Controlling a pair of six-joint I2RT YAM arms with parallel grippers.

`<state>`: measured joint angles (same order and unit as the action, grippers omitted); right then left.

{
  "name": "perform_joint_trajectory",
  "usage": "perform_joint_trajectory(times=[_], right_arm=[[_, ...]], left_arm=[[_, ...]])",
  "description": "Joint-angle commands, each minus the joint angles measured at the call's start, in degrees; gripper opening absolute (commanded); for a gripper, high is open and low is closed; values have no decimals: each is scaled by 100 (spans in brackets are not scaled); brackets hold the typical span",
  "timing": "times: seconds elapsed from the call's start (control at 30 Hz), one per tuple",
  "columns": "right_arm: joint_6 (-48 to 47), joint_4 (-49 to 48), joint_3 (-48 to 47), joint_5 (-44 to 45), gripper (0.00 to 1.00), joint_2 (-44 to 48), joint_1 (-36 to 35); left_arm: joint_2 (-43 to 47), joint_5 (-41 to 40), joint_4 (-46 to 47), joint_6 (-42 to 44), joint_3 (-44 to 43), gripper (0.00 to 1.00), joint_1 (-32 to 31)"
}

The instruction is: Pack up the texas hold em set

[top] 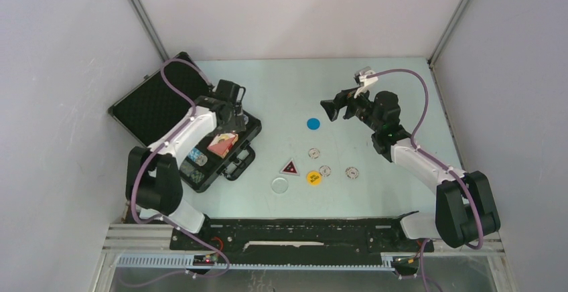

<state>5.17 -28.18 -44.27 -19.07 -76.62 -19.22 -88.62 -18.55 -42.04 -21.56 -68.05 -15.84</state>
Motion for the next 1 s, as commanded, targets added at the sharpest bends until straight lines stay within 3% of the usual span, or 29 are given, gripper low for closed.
perform_joint_trajectory(times=[0.0, 0.33, 0.43, 0.57, 0.97], right_arm=[[-127, -251, 6, 62, 100, 58, -41], [-132, -241, 6, 88, 100, 55, -53], [-134, -236, 6, 88, 100, 59, -53], [-143, -234, 6, 104, 100, 59, -48], [-107, -263, 5, 83, 100, 33, -49]], left_arm=[[-208, -964, -524, -1198, -563, 89, -245], [-1095, -1285, -823, -1326, -1132, 88, -464], [-1244, -1193, -824, -1114, -1222, 80, -473], [-1149, -1058, -719, -642, -1068, 73, -473], [-494, -609, -451, 584, -341, 75, -473]])
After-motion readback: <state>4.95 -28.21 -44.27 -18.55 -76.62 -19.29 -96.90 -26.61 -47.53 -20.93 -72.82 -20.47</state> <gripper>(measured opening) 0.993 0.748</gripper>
